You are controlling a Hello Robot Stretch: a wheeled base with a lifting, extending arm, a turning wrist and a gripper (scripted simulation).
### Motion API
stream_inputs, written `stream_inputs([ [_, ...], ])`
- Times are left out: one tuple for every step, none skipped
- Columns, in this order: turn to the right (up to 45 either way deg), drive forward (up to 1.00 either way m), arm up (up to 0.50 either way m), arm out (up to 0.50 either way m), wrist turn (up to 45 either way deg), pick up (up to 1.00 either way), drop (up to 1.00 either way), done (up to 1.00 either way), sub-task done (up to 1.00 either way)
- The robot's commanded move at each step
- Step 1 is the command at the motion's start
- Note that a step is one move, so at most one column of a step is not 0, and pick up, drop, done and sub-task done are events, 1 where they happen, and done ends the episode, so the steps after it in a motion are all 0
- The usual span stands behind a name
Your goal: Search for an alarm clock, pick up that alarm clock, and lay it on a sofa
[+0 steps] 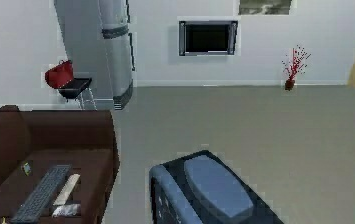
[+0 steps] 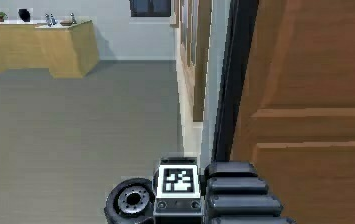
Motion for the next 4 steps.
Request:
stream_inputs([
  [0.0, 0.65, 0.0, 0.0, 0.0, 0.0, 0.0, 0.0, 0.0],
  [-45.0, 0.0, 0.0, 0.0, 0.0, 0.0, 0.0, 0.0, 0.0],
  [-30.0, 0.0, 0.0, 0.0, 0.0, 0.0, 0.0, 0.0, 0.0],
  [-3.0, 0.0, 0.0, 0.0, 0.0, 0.0, 0.0, 0.0, 0.0],
])
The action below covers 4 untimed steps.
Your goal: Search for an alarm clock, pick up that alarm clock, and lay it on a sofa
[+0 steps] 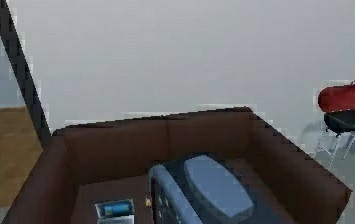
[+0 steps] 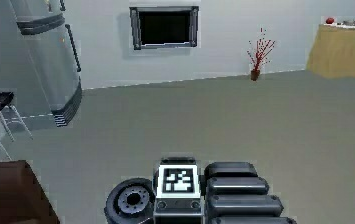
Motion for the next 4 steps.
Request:
stream_inputs([
  [45.0, 0.0, 0.0, 0.0, 0.0, 0.0, 0.0, 0.0, 0.0],
  [42.0, 0.0, 0.0, 0.0, 0.0, 0.0, 0.0, 0.0, 0.0],
  [-45.0, 0.0, 0.0, 0.0, 0.0, 0.0, 0.0, 0.0, 0.0],
  [-45.0, 0.0, 0.0, 0.0, 0.0, 0.0, 0.0, 0.0, 0.0],
])
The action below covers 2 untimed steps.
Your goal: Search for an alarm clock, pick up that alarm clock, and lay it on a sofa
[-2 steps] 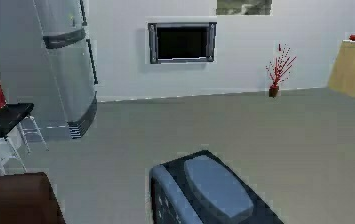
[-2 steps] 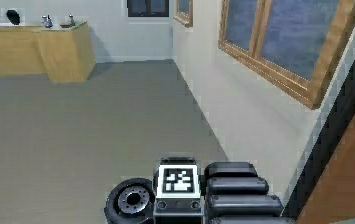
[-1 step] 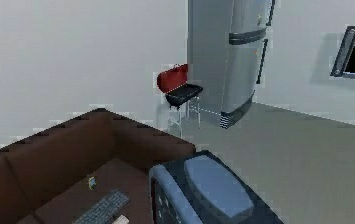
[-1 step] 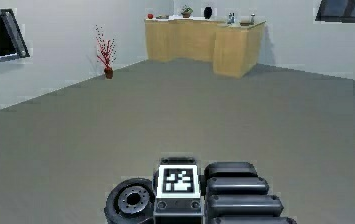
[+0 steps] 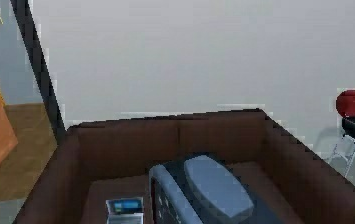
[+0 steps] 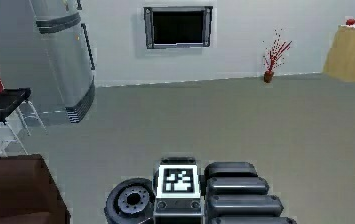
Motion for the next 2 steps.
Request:
stream_inputs([
  [-3.0, 0.0, 0.0, 0.0, 0.0, 0.0, 0.0, 0.0, 0.0],
  [45.0, 0.0, 0.0, 0.0, 0.0, 0.0, 0.0, 0.0, 0.0],
])
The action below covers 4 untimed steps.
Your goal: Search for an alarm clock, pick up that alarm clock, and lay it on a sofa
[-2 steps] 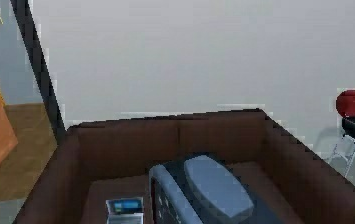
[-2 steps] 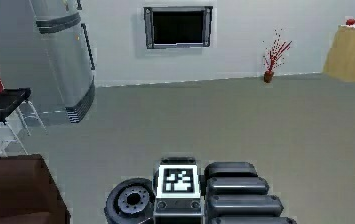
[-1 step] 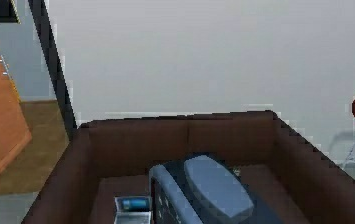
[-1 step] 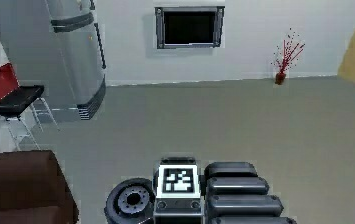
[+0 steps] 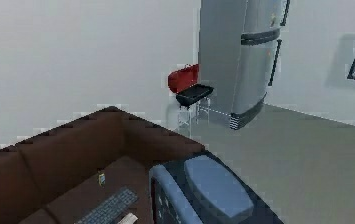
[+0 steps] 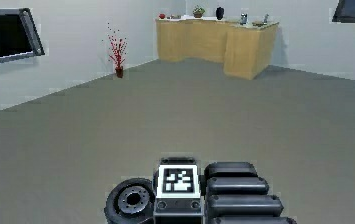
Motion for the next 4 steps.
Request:
stream_inputs([
  [45.0, 0.0, 0.0, 0.0, 0.0, 0.0, 0.0, 0.0, 0.0],
  [3.0, 0.0, 0.0, 0.0, 0.0, 0.0, 0.0, 0.0, 0.0],
  [-45.0, 0.0, 0.0, 0.0, 0.0, 0.0, 0.0, 0.0, 0.0],
  [-45.0, 0.0, 0.0, 0.0, 0.0, 0.0, 0.0, 0.0, 0.0],
])
